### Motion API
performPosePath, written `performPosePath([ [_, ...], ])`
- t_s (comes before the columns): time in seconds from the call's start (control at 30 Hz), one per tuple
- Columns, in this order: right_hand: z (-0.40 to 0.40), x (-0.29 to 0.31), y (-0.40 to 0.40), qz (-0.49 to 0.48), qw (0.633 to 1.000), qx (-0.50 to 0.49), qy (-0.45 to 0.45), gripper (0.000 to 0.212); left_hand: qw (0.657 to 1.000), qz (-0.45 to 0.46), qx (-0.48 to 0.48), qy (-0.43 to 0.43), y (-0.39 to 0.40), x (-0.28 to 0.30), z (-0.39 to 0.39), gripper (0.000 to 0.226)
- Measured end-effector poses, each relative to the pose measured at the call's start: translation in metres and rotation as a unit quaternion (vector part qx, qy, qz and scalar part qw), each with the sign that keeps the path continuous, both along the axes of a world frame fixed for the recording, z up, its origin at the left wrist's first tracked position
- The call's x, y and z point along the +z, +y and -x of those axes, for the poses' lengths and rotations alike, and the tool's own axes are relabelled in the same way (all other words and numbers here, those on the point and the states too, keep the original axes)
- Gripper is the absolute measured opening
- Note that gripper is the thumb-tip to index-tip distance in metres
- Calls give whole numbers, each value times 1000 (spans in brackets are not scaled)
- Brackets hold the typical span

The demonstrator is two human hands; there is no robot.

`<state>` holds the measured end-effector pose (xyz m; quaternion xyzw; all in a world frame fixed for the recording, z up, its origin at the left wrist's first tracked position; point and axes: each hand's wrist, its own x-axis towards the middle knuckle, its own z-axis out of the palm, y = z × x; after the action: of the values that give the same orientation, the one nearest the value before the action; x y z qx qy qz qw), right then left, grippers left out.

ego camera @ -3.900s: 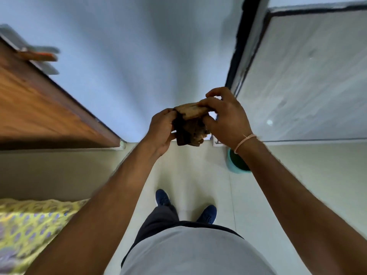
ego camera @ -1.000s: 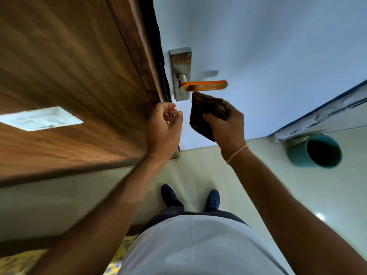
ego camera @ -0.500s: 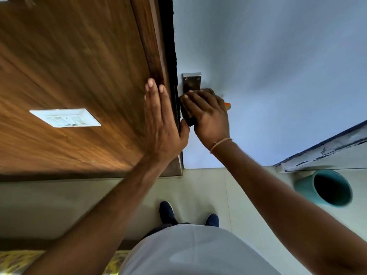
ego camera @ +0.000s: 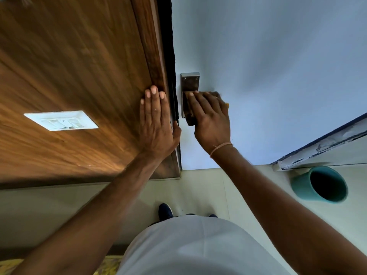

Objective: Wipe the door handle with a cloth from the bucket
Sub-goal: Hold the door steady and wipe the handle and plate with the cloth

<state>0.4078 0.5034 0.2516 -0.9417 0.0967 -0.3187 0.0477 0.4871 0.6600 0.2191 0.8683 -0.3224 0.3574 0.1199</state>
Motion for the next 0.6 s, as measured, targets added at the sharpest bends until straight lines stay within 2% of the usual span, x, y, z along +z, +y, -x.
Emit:
performPosePath([
  [0.1,13,-9,-18,-10,1000,-21,-4,59,1000,3,1,0,-1,-1,-1,94],
  [0.23,32,-16,-45,-83,993,-78,1,55,1000,8,9,3,-4,-1,2,93],
  [0.43,0,4,7,-67,997,-7,35,62,1000,17,0,22,-6,-1,3,99],
  [0.5,1,5,6,-63,997,8,47,62,1000,14,1,18,-4,-2,2,100],
  [0.6,22,-5,-23,-66,997,-22,37,62,1000,12,2,18,-4,-2,2,96],
])
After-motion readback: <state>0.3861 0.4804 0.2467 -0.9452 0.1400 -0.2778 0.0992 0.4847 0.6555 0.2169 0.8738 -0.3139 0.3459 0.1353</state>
